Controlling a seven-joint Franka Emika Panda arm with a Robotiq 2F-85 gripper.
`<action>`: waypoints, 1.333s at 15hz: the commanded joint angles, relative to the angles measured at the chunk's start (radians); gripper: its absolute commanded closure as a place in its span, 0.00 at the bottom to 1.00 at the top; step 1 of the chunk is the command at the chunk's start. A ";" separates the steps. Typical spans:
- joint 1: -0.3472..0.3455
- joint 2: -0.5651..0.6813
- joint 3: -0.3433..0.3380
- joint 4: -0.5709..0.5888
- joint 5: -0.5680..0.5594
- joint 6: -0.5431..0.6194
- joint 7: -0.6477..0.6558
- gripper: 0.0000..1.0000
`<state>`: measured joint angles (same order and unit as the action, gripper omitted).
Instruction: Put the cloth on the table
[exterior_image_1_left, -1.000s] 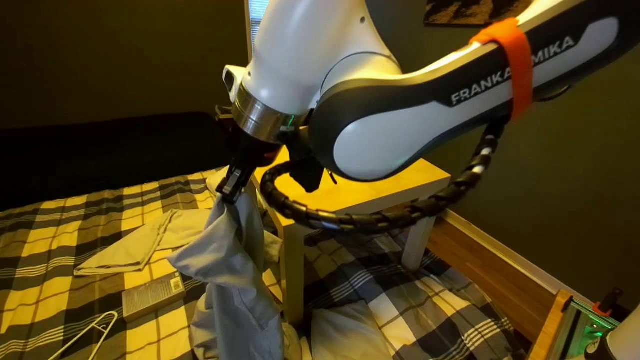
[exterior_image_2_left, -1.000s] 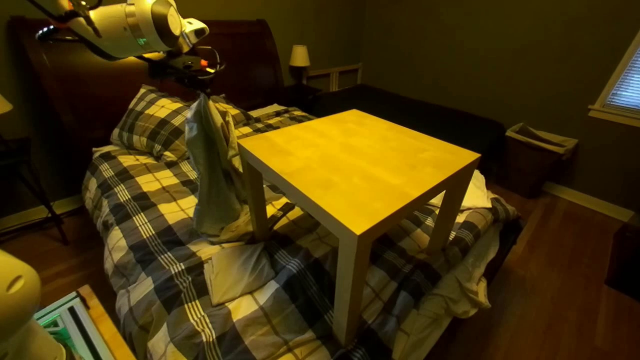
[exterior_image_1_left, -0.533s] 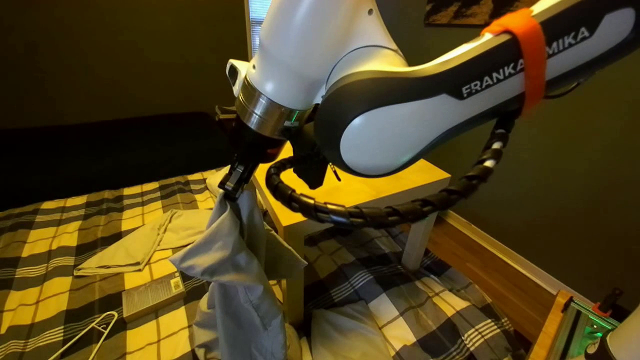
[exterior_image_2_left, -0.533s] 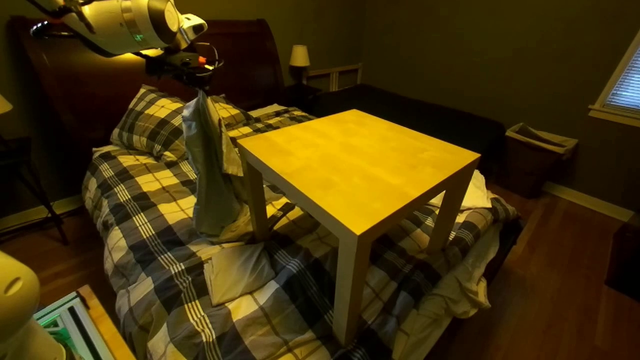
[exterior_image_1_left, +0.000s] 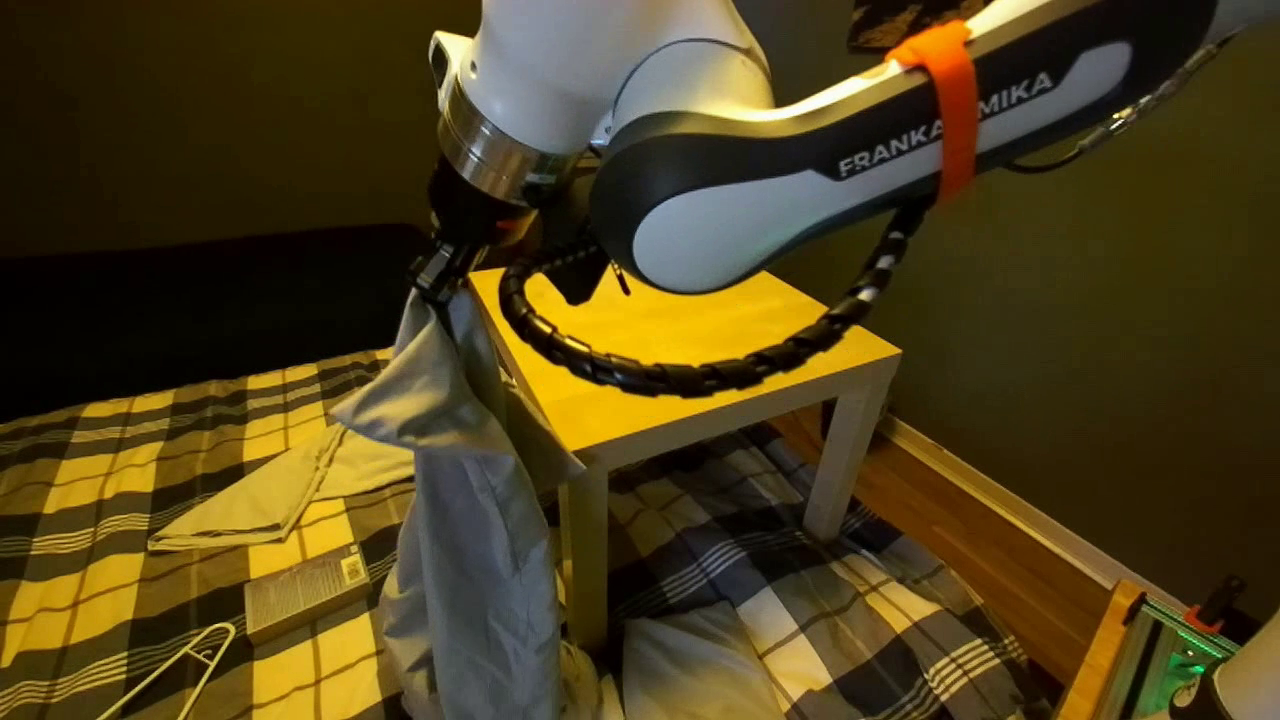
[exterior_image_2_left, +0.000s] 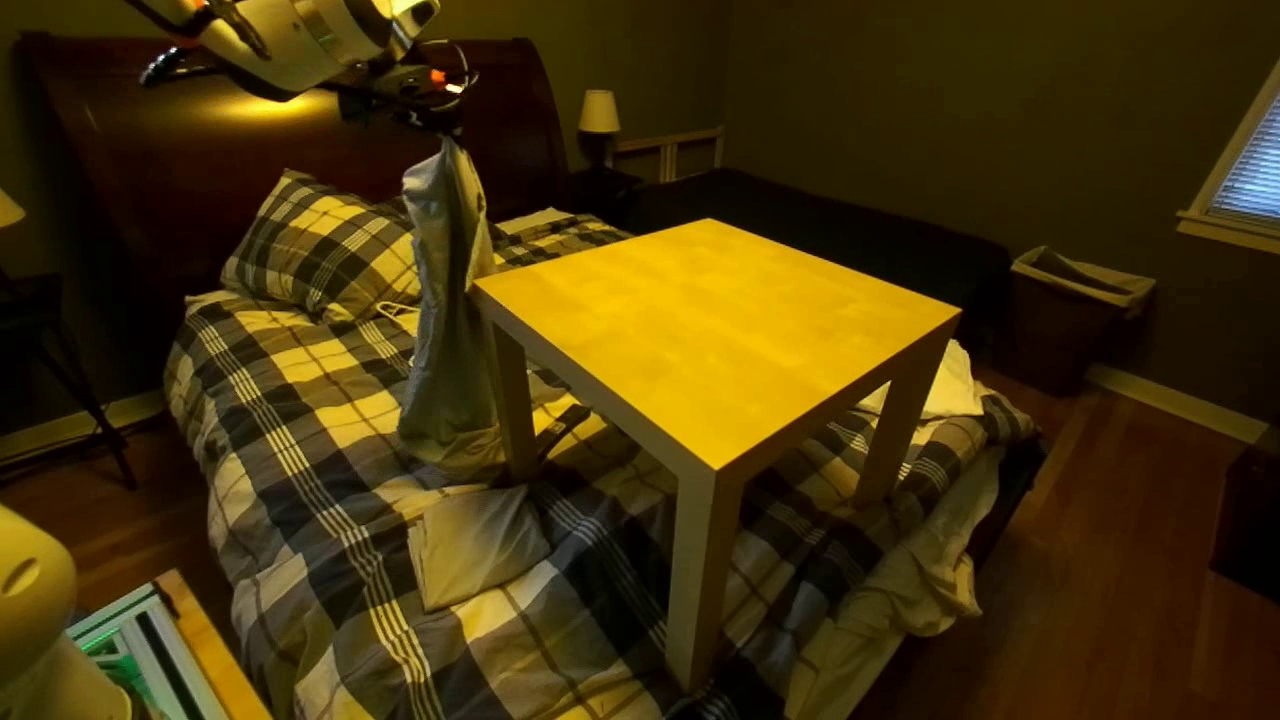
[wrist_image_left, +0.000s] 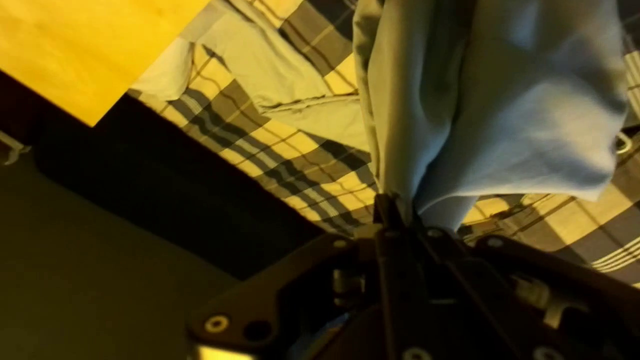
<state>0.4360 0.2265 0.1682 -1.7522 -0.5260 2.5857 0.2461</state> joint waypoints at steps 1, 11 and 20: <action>0.023 0.113 -0.057 0.230 -0.118 -0.036 0.143 1.00; 0.025 0.239 -0.294 0.628 -0.317 -0.057 0.474 1.00; 0.099 0.207 -0.546 0.594 -0.737 -0.206 0.823 1.00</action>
<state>0.4748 0.4474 -0.3074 -1.1171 -1.1234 2.4753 0.9458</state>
